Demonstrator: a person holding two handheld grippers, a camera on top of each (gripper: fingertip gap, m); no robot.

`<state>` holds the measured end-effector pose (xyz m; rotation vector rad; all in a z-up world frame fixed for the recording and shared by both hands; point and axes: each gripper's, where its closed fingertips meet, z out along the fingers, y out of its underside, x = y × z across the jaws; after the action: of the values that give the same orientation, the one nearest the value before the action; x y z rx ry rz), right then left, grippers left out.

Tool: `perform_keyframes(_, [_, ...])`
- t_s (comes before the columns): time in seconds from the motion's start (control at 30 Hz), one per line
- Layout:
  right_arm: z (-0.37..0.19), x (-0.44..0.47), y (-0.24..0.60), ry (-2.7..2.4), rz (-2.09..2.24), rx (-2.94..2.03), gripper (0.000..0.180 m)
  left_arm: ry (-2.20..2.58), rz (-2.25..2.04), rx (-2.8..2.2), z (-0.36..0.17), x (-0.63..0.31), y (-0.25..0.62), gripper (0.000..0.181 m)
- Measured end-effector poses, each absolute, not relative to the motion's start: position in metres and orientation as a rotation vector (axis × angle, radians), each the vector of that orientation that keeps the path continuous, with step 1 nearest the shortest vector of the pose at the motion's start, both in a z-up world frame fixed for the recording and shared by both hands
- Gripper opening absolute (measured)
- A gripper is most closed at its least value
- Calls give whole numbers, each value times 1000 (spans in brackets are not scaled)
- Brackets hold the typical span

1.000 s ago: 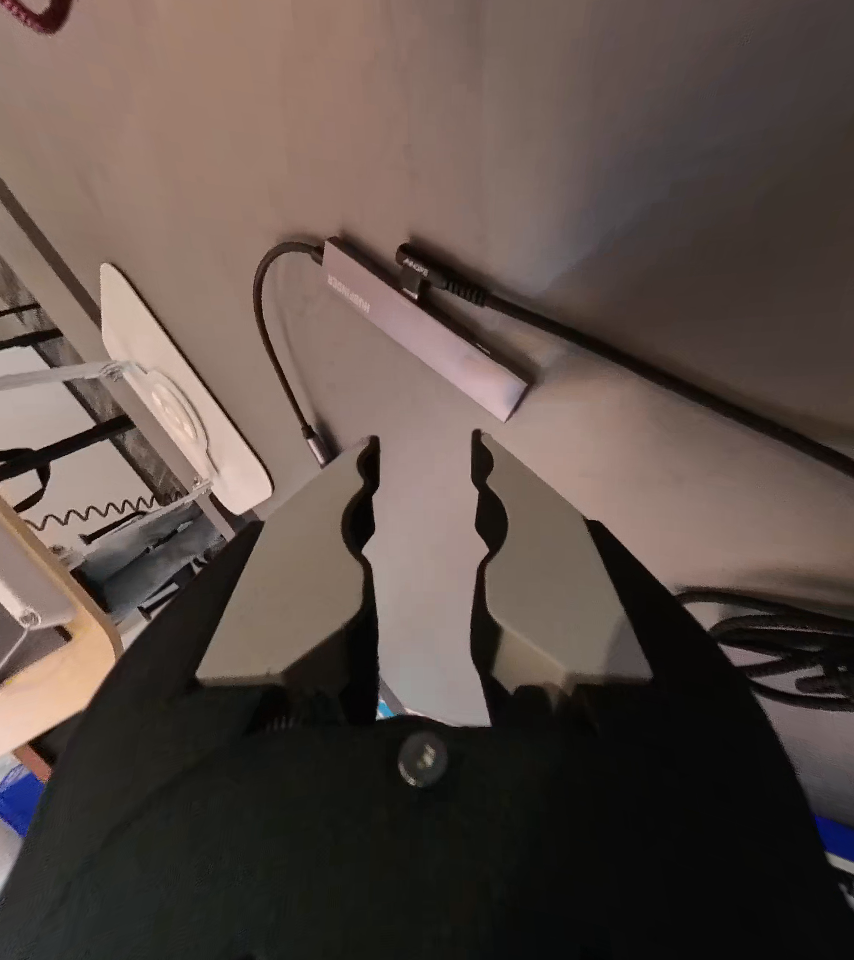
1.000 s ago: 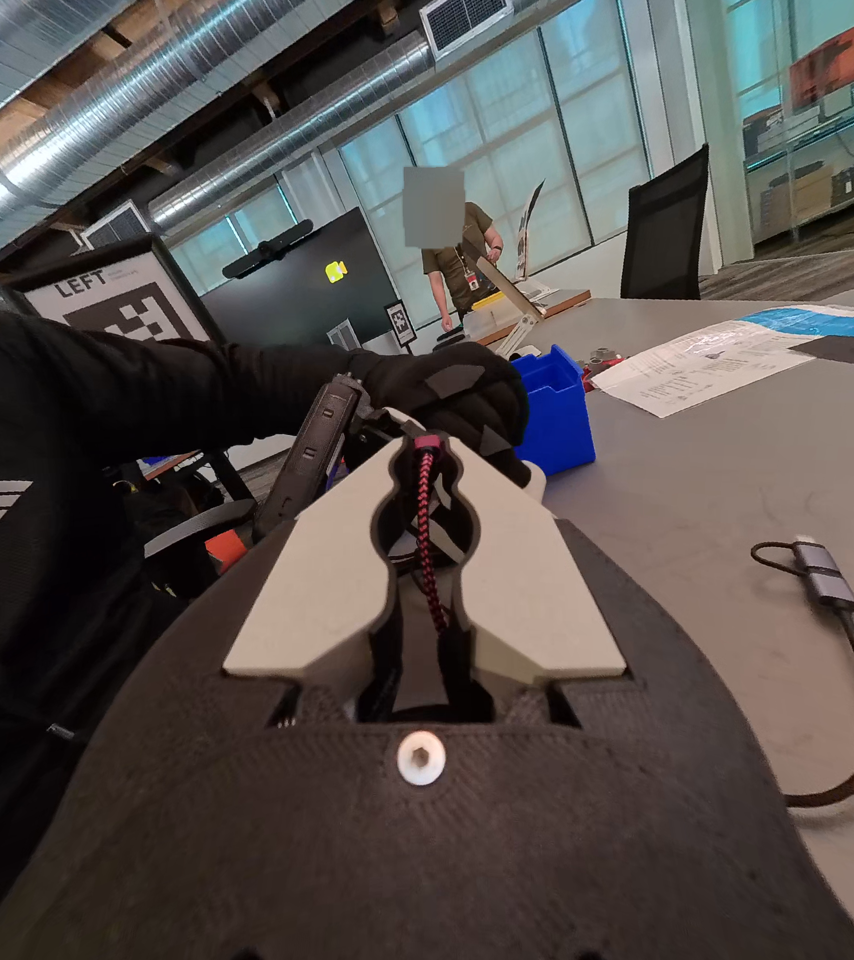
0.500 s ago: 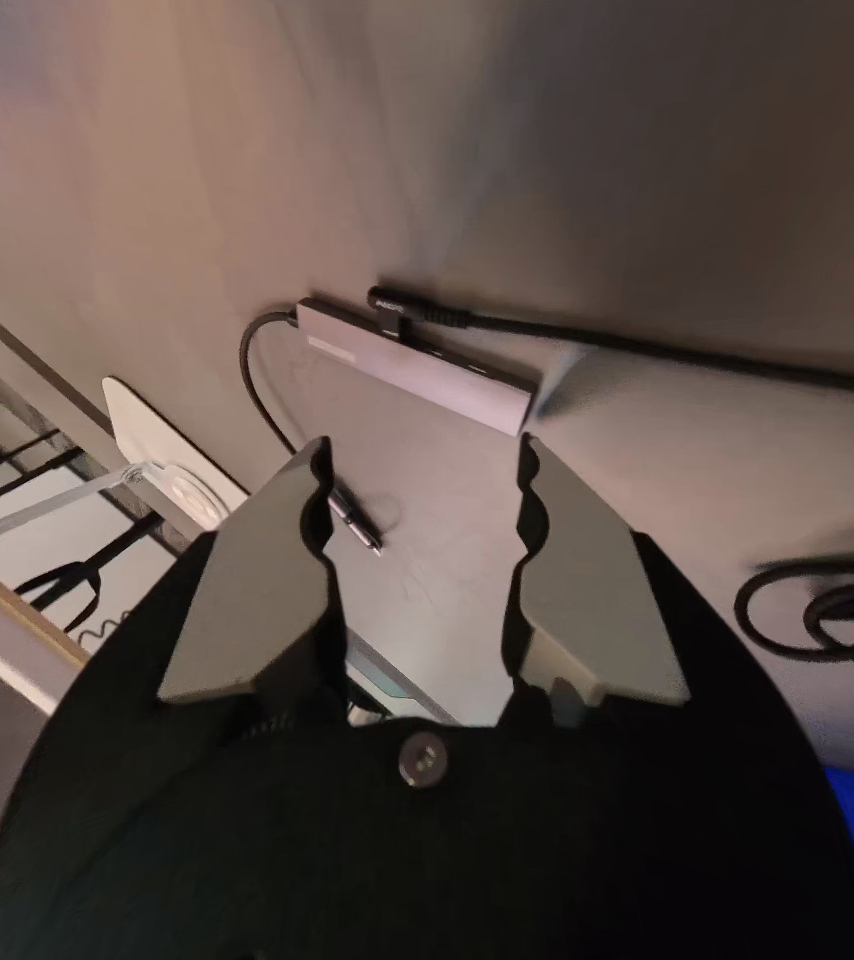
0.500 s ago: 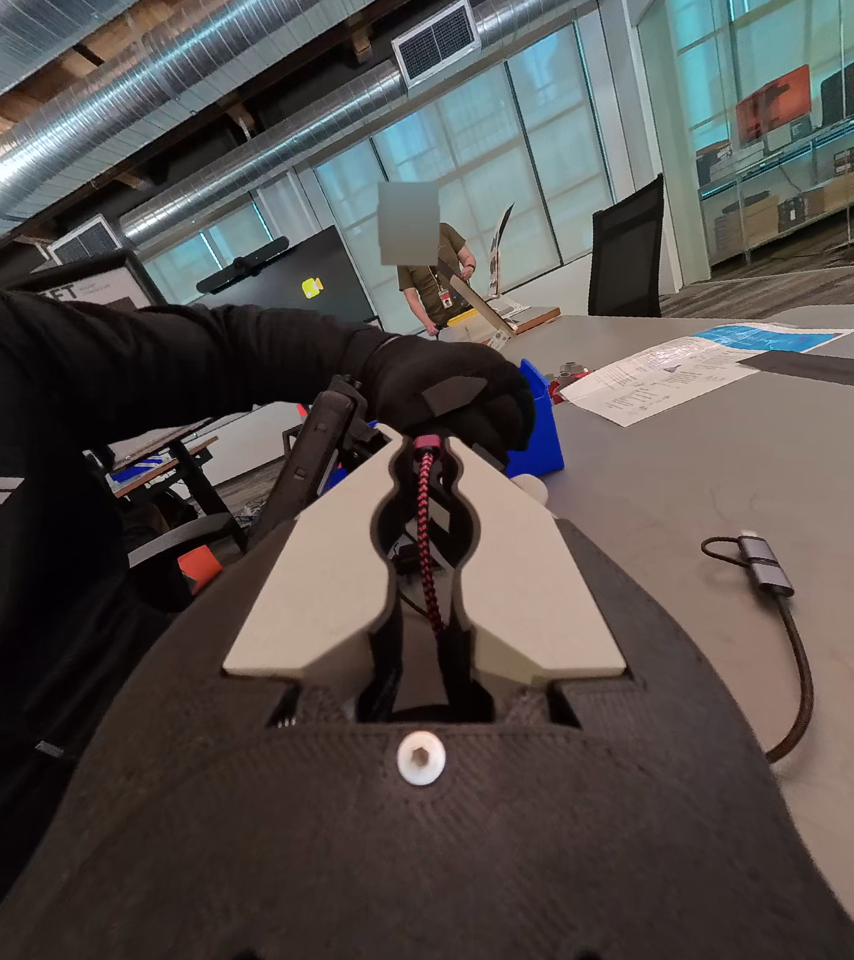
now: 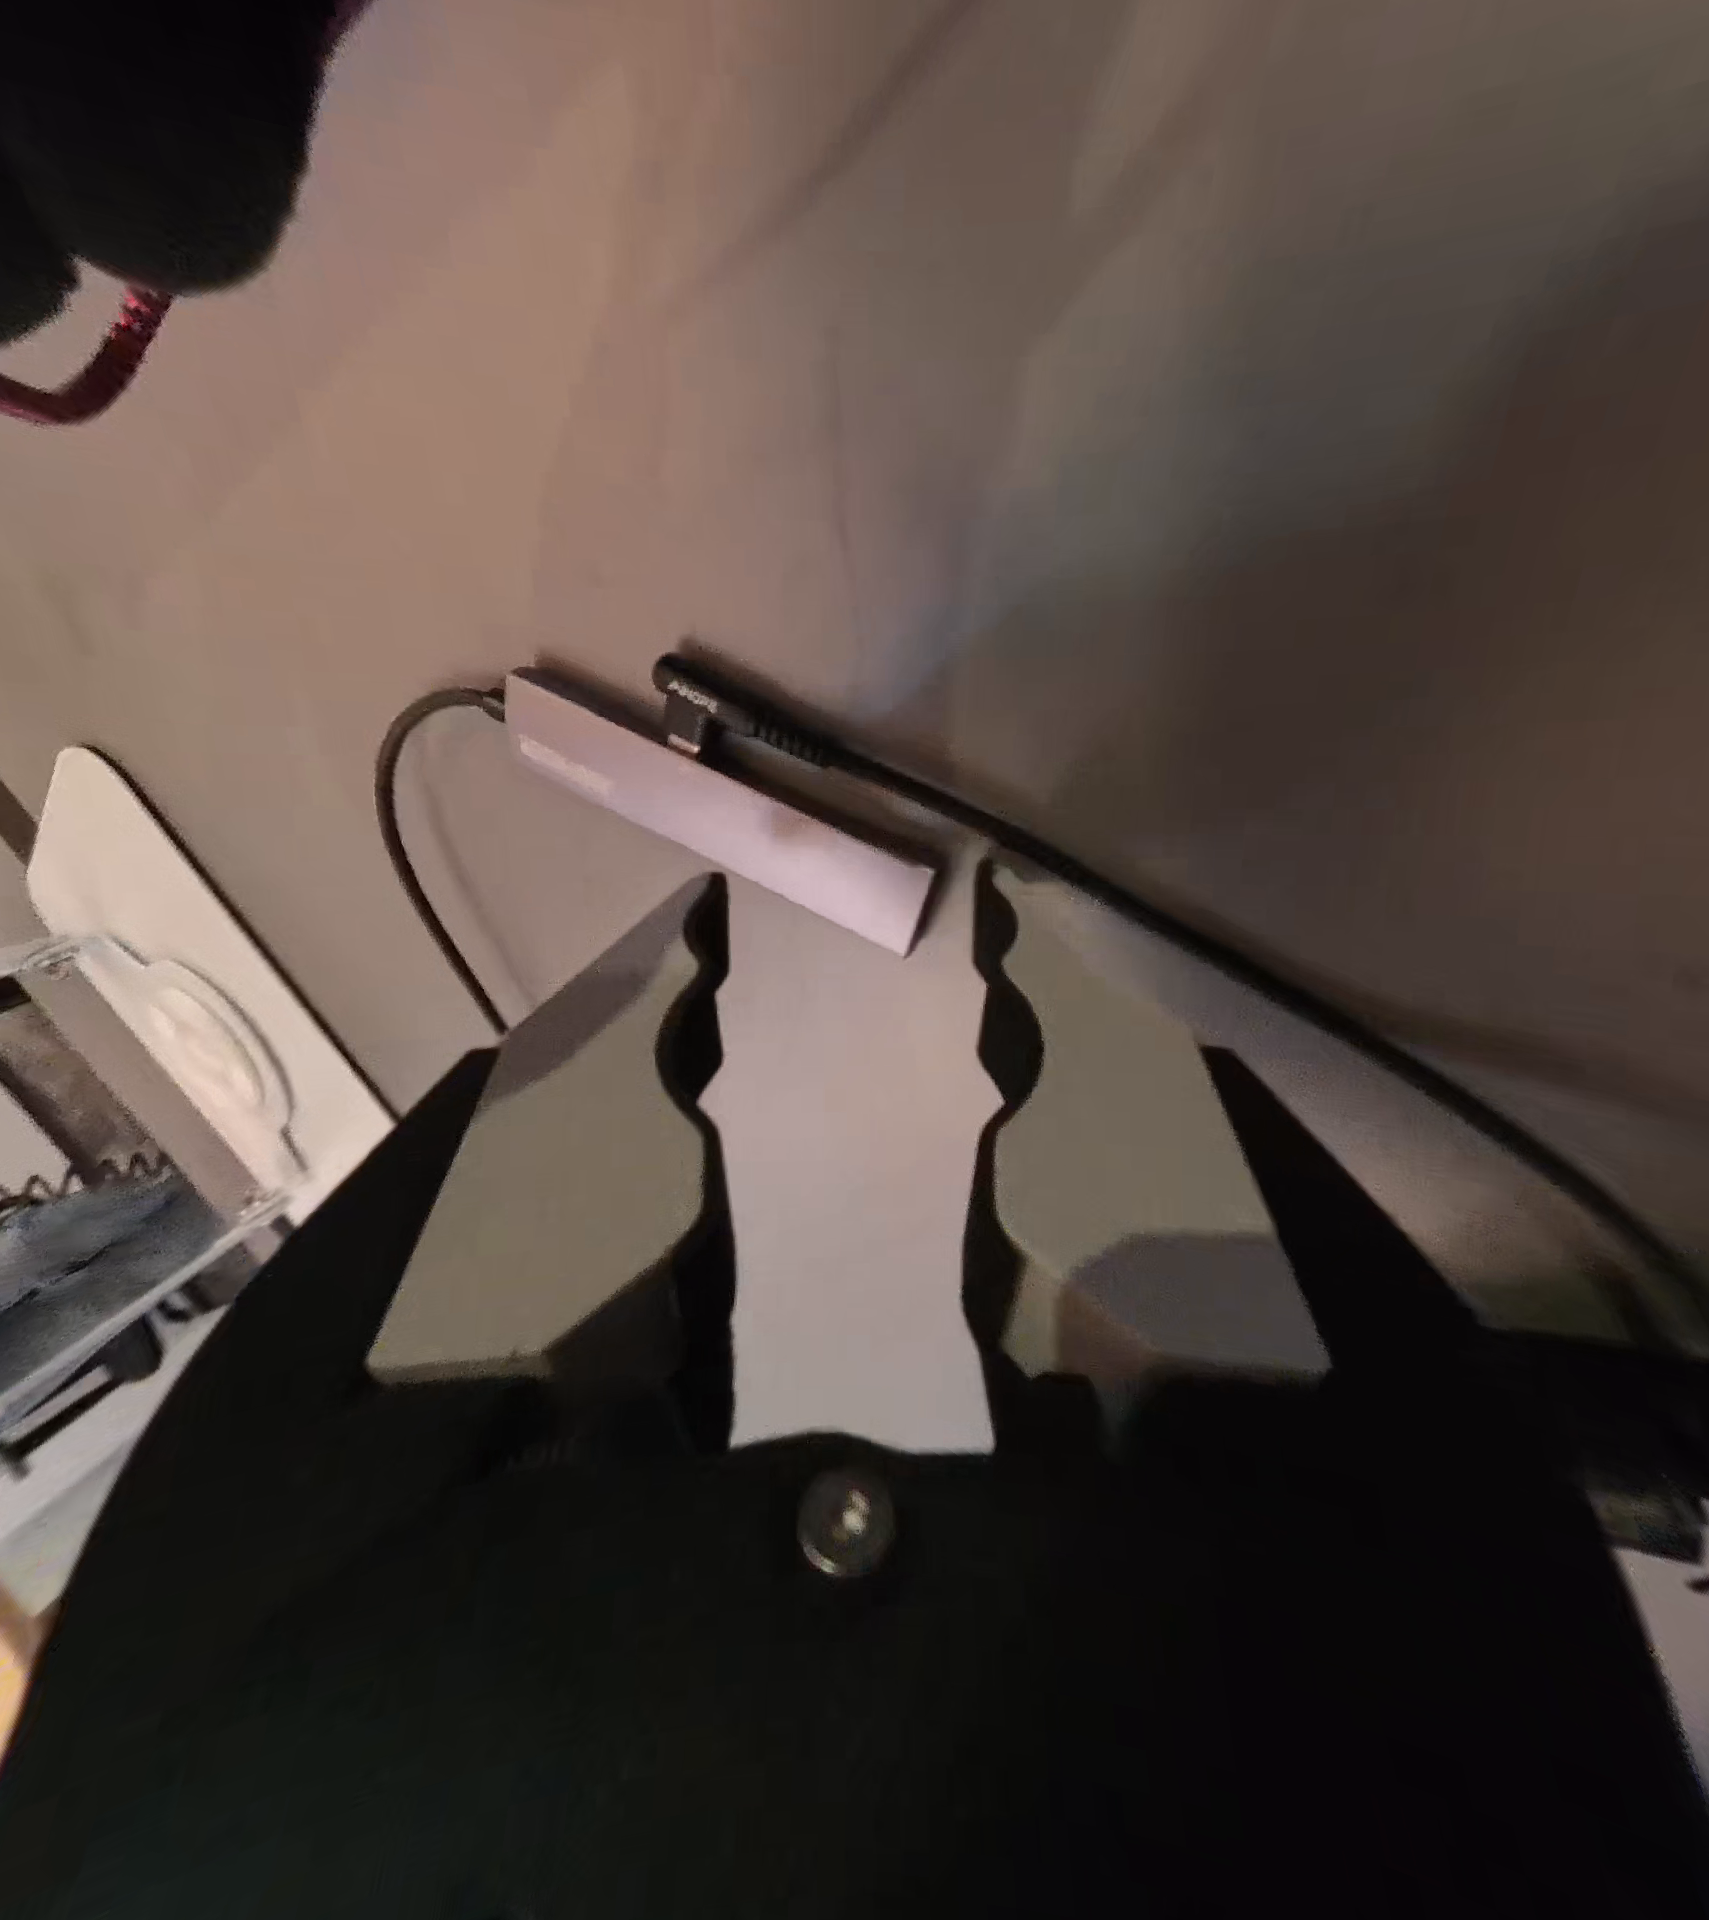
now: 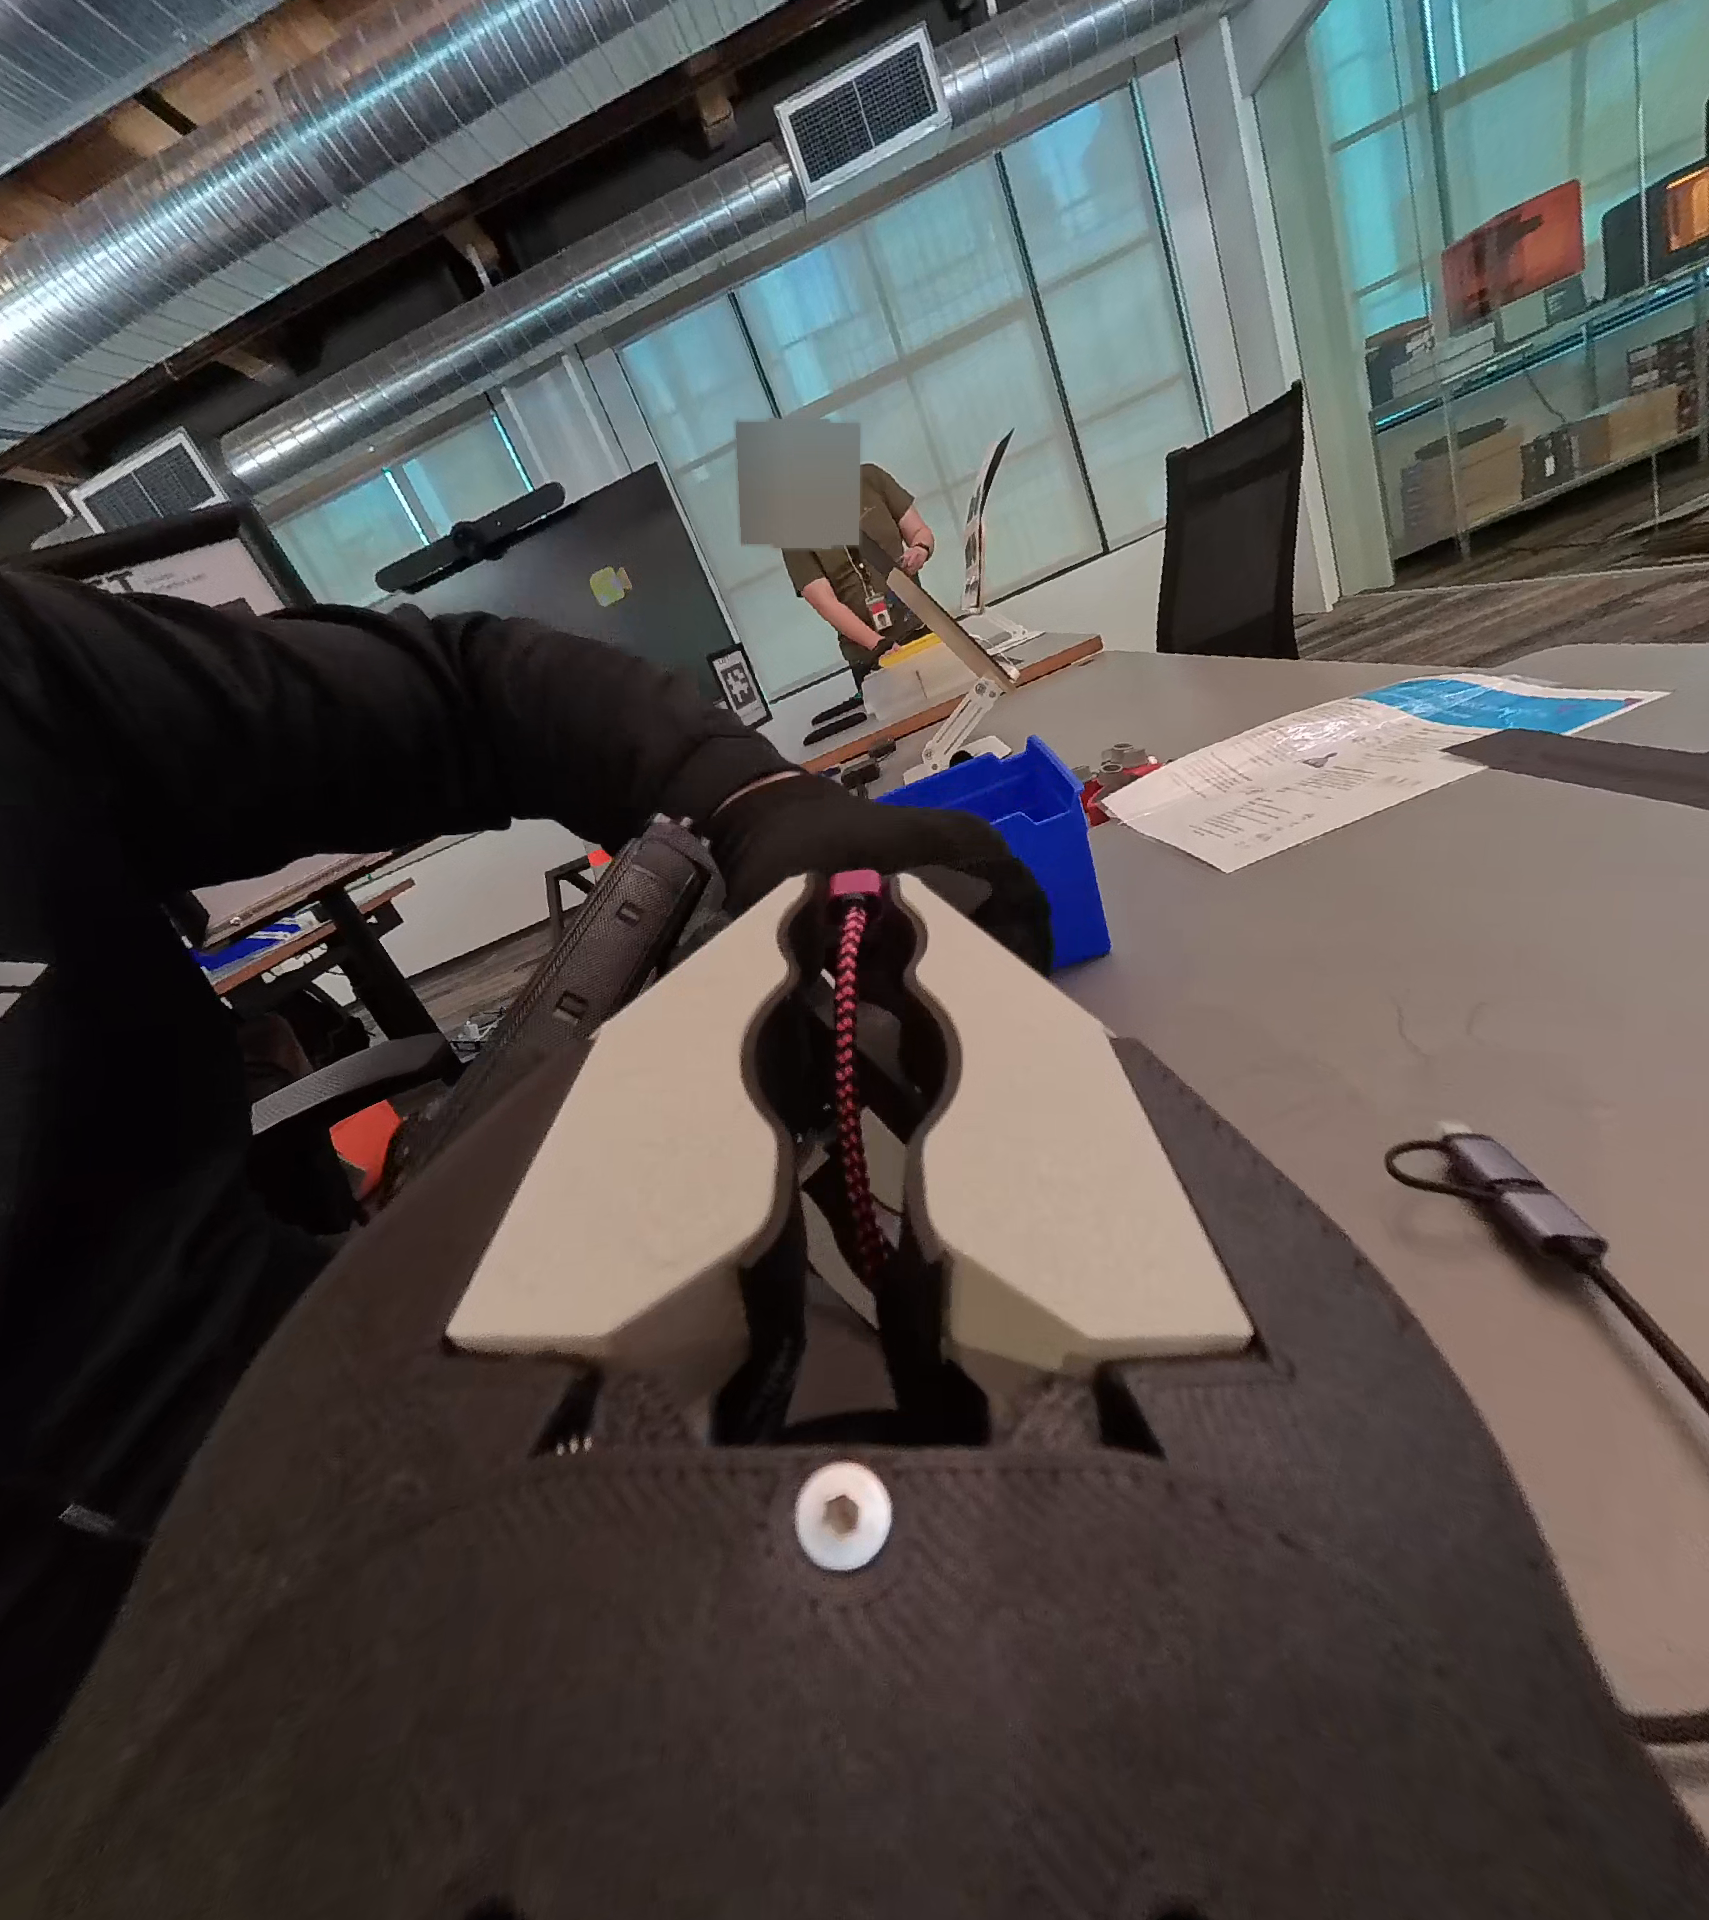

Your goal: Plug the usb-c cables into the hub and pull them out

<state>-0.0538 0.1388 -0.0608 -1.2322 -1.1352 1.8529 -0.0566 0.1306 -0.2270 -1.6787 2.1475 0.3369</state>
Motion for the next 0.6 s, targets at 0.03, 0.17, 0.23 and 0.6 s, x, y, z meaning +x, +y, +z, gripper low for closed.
perform_keyframes(0.03, [-61, -54, 139, -1135, 1852, -1231, 7, 2151, 297, -1674, -226, -54, 129, 50])
perform_keyframes(0.17, [-59, -53, 140, -1126, 1846, -1225, 8, 2263, 272, -1511, -219, -56, 135, 61])
perform_keyframes(0.23, [-57, -51, 142, -1114, 1845, -1220, 8, 2334, 354, -1402, -219, -58, 142, 67])
perform_keyframes(0.6, [-52, -44, 156, -1049, 1825, -1212, 8, 2718, 820, -610, -225, -47, 157, 77])
